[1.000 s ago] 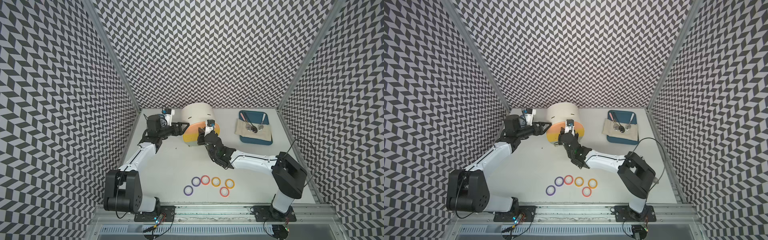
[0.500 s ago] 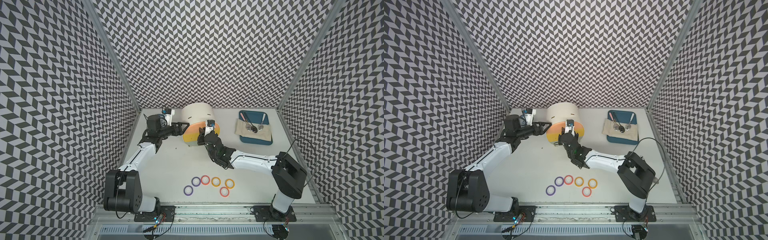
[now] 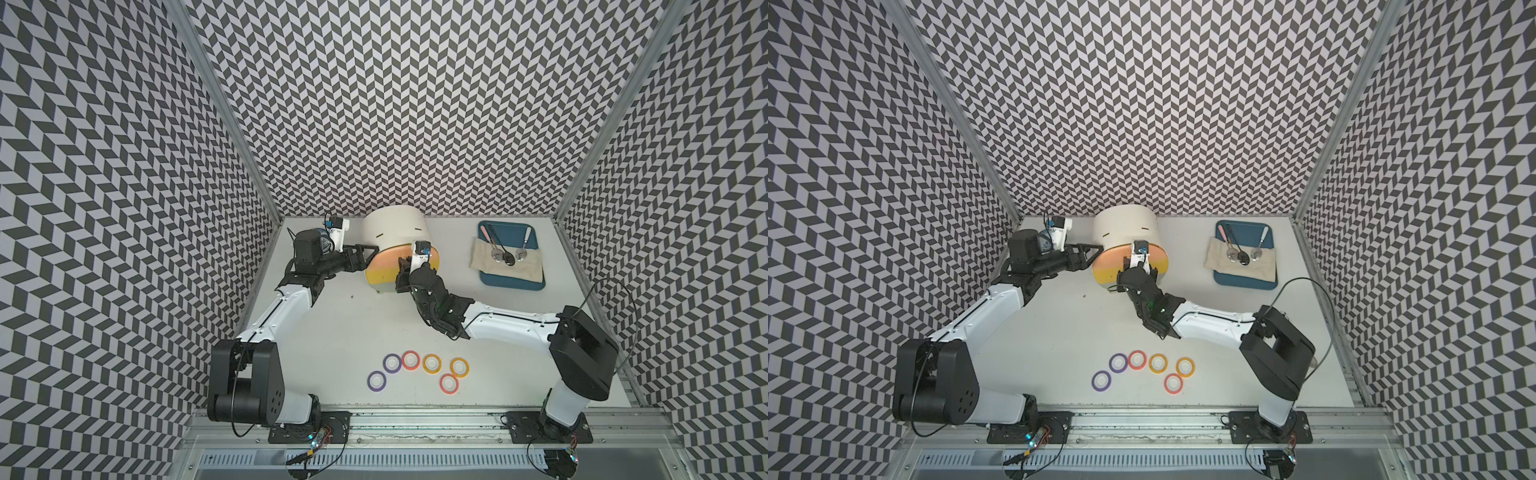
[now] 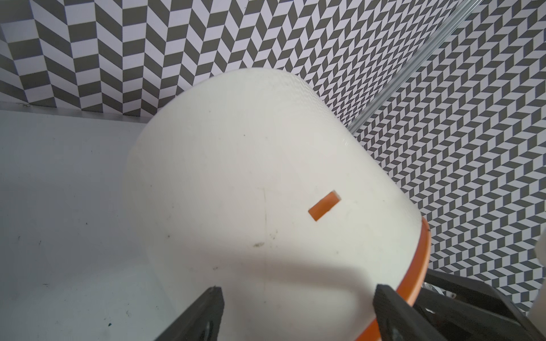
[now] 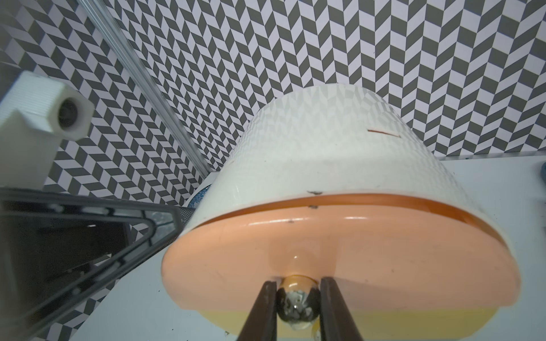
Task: Place the transparent tape into the drawer according to color
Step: Open the drawer in the storage box.
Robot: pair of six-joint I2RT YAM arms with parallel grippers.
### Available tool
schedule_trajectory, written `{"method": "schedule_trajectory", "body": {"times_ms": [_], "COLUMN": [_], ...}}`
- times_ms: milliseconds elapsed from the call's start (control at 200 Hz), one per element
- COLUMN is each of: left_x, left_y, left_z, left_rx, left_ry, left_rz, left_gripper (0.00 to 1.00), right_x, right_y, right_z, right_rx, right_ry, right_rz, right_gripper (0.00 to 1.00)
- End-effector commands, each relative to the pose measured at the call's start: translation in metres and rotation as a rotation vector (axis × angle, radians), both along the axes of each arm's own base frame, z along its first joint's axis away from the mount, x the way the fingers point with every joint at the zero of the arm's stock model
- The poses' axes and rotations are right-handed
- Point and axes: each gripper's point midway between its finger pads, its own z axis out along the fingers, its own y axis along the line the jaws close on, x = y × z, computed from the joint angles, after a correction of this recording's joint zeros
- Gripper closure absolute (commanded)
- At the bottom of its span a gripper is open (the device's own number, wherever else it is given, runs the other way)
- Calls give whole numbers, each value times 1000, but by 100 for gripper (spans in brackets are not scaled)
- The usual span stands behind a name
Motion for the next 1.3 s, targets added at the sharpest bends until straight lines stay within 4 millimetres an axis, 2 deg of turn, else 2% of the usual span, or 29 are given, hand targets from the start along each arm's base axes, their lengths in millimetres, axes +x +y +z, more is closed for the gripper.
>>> {"method": "schedule_trajectory", "body": {"times_ms": [0, 606, 851, 896, 996, 1082, 1232, 1297], "left_x": [-6, -7, -7, -7, -7, -7, -8, -8], "left_y": [-1, -1, -1, -1, -1, -1, -1, -1], "left_z": [-20, -18, -17, -18, -17, -17, -15, -12], "left_rx": [15, 12, 11, 12, 13, 11, 9, 7], "left_ry": [63, 60, 55, 58, 57, 57, 53, 46], "left_rz": [-17, -18, -17, -18, -15, -15, -14, -13], "left_gripper": [16, 16, 16, 16, 16, 16, 15, 15], "right_x": [-17, -72, -72, -72, -74, -79, -92, -95], "right_y": [3, 5, 6, 7, 5, 2, -3, -8], "right_z": [5, 1, -3, -2, 1, 6, 14, 18], "right_rx": [21, 7, -9, -13, -13, -7, -2, -8], "right_ry": [14, 52, 58, 59, 61, 57, 73, 77], "right_rz": [39, 70, 56, 53, 50, 65, 124, 125], "right_gripper": [97, 97, 97, 89, 57, 39, 21, 21]}}
